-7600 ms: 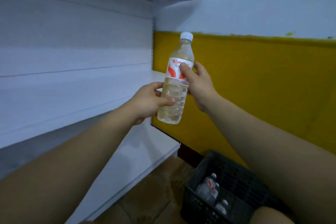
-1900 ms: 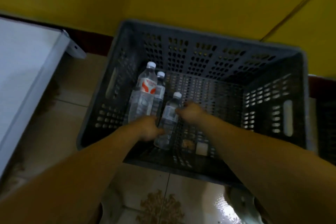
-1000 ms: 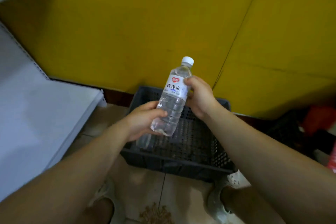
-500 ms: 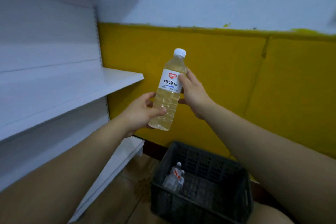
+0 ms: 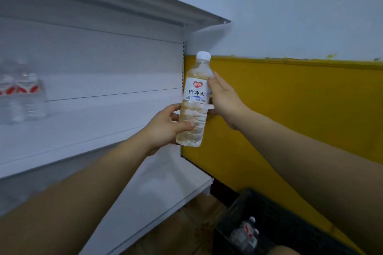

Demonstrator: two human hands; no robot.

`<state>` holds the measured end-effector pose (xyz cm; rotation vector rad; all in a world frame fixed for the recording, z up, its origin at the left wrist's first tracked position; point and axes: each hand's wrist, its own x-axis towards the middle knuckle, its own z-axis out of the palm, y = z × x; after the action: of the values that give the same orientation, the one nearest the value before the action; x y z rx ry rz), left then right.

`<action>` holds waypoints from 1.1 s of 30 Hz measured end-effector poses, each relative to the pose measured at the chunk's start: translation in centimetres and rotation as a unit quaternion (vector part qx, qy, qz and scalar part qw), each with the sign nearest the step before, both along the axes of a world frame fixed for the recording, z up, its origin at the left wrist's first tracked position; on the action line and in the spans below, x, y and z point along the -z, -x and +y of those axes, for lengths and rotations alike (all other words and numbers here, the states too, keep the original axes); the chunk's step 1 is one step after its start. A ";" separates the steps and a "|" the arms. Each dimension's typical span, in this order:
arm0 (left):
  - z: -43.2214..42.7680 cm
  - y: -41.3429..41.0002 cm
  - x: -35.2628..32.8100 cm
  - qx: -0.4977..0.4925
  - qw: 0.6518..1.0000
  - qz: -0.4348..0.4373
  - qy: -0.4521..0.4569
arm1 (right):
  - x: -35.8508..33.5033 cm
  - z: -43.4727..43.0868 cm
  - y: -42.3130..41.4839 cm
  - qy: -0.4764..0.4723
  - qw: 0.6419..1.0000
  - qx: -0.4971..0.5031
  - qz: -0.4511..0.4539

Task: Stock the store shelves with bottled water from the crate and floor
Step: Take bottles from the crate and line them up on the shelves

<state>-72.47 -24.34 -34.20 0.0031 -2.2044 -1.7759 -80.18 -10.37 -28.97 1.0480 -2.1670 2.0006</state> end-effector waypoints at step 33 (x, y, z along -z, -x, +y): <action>-16.3 -21.1 9.9 -0.373 0.918 -0.093 -0.092 | 10.9 -26.1 -12.0 -0.165 0.906 -0.384 -0.067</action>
<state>-51.41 -40.65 -44.12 0.9556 -1.7598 -1.5447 -68.15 -36.42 -39.91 2.1538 -2.4697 1.9999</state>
